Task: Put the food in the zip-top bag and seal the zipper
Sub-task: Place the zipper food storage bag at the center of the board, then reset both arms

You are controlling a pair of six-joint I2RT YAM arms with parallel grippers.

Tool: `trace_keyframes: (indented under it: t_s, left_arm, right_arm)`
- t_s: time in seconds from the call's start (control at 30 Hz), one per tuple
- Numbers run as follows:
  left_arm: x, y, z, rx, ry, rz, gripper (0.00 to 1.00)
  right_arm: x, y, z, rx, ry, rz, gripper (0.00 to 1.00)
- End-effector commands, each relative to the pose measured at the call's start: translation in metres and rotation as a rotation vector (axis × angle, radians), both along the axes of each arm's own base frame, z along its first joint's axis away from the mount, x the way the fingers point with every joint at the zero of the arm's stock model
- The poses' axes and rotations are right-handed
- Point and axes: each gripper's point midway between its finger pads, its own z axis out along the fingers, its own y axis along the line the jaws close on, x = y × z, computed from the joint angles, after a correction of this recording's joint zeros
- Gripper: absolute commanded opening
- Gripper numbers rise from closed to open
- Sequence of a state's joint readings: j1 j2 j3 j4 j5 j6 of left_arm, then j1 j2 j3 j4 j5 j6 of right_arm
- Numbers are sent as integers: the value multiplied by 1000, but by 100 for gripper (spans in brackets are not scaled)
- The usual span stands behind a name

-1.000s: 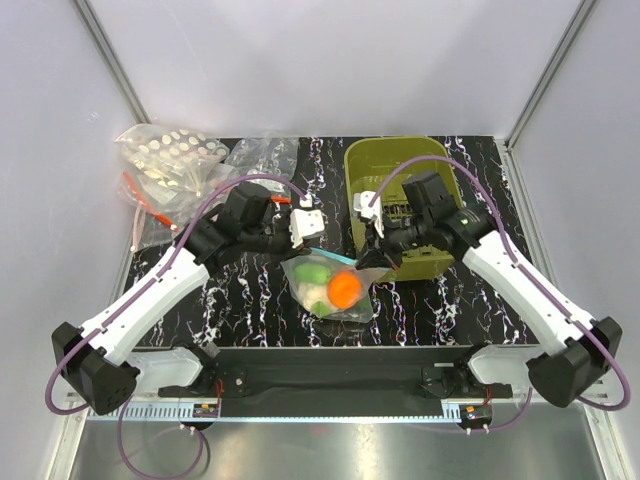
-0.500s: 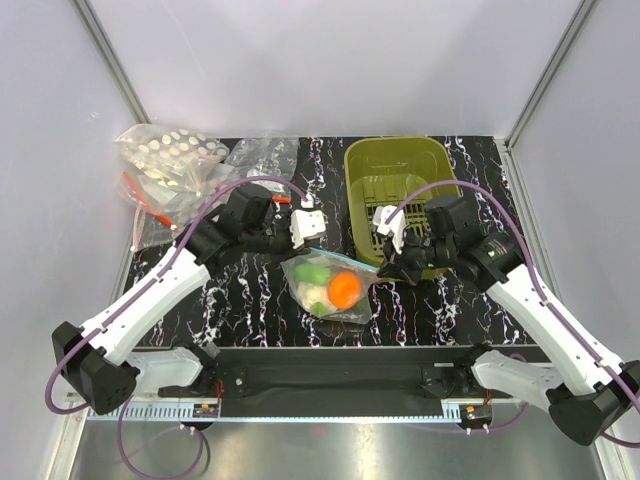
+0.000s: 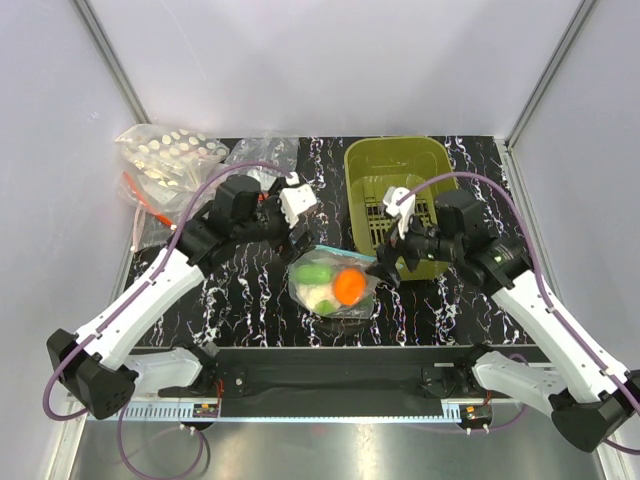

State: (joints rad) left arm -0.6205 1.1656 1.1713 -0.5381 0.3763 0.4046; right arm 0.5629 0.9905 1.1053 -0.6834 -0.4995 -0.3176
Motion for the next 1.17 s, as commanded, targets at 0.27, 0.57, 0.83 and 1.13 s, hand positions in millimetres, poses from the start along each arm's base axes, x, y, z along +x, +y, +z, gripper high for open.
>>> trace_keyframes:
  t_s: [0.27, 0.57, 0.83, 1.13]
  left_arm:
    - [39, 82, 133, -435, -90, 771, 99]
    - [-16, 202, 132, -666, -138, 1260, 99]
    - [-48, 188, 53, -693, 115, 1221, 99]
    - [-65, 193, 28, -665, 183, 1234, 99]
  right_arm:
    - [98, -9, 127, 362, 51, -666, 100]
    - [91, -63, 137, 546, 60, -991, 100]
    - [56, -104, 87, 461, 143, -1156, 100]
    - [35, -107, 58, 445, 217, -1148, 100]
